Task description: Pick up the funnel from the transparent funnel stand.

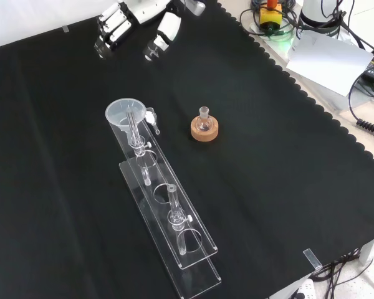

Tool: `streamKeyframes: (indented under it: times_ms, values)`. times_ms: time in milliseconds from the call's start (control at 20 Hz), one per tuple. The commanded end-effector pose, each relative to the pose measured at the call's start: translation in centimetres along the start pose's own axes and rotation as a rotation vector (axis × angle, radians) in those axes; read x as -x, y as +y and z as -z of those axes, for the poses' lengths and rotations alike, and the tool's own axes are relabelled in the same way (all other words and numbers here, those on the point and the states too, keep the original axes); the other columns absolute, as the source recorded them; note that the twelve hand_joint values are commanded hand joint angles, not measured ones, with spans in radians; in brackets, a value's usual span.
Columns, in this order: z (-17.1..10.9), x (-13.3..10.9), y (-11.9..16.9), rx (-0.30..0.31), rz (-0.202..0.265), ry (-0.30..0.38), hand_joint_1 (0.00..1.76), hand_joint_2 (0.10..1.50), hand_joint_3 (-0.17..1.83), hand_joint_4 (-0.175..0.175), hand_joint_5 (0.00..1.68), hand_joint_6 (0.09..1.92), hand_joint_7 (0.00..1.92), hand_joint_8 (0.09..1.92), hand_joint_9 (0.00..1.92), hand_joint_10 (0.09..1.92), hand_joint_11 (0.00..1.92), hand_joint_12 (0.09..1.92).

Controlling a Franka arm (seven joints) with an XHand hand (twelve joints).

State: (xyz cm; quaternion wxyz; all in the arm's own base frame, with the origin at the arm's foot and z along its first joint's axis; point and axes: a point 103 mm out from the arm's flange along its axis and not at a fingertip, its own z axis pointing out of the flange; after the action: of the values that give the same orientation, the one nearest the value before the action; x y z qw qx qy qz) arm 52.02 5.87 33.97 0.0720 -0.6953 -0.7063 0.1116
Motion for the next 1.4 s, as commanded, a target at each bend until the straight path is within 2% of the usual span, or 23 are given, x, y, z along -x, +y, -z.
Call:
streamKeyframes:
  times_ms: [50,300,450,750,1050,1400]
  values:
    - [-0.4,-0.8,0.7,-0.027,0.006,-0.032,0.15,1.12,0.30,0.006,0.22,0.09,0.08,0.52,0.21,0.61,0.02,1.39]
    - [-0.5,-1.6,1.4,-0.048,0.025,-0.042,0.35,1.01,0.26,0.000,0.20,0.09,0.08,0.55,0.23,0.65,0.01,1.41]
    - [-1.0,-2.2,1.8,-0.103,0.038,-0.041,0.43,0.91,0.25,-0.014,0.21,0.09,0.08,0.63,0.26,0.71,0.07,1.45]
    - [-1.1,-3.4,2.5,-0.162,0.056,-0.064,0.45,0.78,0.26,-0.040,0.14,0.09,0.01,0.70,0.22,0.80,0.18,1.50]
    - [-1.0,-4.7,3.4,-0.206,0.071,-0.107,0.48,0.73,0.27,-0.057,0.07,0.09,0.00,0.59,0.16,0.84,0.25,1.50]
    - [-0.7,-5.4,4.4,-0.202,0.078,-0.148,0.56,0.70,0.28,-0.059,0.04,0.09,0.00,0.55,0.18,0.88,0.34,1.49]
